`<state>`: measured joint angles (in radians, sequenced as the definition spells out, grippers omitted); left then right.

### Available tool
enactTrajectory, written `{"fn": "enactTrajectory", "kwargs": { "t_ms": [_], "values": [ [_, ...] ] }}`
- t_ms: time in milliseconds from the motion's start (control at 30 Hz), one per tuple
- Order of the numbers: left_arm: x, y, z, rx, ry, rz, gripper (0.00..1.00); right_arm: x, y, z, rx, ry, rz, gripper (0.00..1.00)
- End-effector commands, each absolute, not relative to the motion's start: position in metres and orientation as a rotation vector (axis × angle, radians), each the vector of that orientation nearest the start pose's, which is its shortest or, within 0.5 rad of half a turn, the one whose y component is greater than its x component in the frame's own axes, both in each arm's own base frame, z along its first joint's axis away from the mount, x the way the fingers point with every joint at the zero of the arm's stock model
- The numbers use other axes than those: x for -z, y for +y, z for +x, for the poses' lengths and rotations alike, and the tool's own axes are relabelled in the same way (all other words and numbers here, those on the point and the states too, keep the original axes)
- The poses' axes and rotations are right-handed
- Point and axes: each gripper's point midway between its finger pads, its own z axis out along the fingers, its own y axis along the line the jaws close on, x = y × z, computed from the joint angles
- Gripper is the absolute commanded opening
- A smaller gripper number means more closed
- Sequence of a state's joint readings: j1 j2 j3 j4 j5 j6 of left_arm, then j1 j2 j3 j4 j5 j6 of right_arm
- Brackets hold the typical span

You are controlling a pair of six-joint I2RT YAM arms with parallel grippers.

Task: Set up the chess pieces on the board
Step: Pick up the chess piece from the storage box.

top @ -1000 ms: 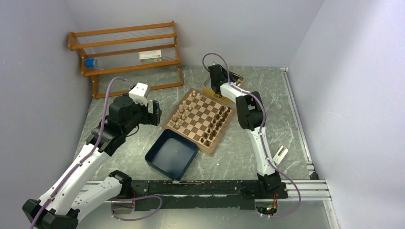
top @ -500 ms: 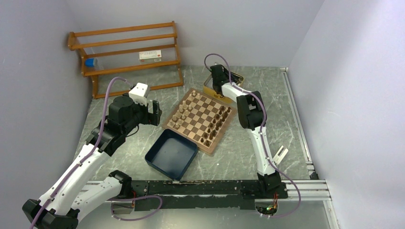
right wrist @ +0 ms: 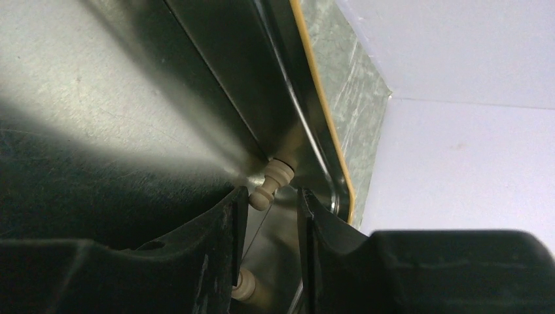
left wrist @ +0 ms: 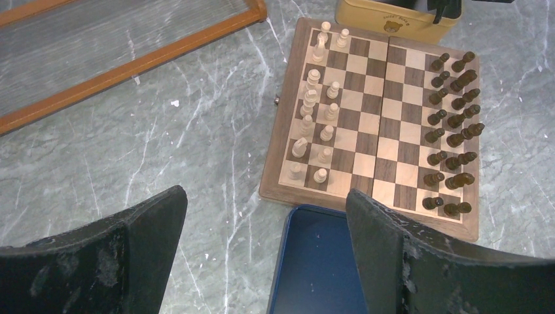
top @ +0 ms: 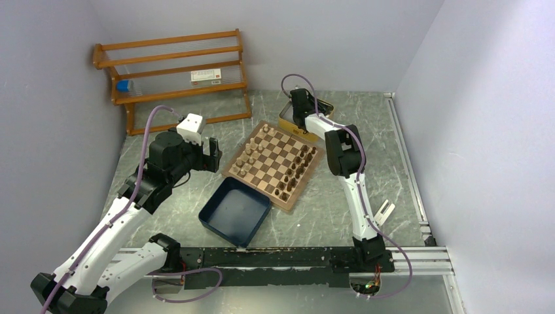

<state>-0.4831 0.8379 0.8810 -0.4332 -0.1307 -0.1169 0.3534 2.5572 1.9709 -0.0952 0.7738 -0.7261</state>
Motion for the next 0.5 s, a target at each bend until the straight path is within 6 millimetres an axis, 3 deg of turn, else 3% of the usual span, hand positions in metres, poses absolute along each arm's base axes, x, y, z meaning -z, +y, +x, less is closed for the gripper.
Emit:
{"fn": "enactTrajectory", "kwargs": {
  "t_ms": [0, 467],
  "values": [
    [-0.2520, -0.1258, 0.2761, 0.278, 1.931, 0.276, 0.95, -0.0154, 0.0667, 0.6104, 1.075, 2.111, -0.801, 0.37],
    [-0.2529, -0.1251, 0.2759, 0.277, 1.928, 0.274, 0.95, -0.0136, 0.0663, 0.6084, 1.060, 2.096, -0.806, 0.28]
  ]
}}
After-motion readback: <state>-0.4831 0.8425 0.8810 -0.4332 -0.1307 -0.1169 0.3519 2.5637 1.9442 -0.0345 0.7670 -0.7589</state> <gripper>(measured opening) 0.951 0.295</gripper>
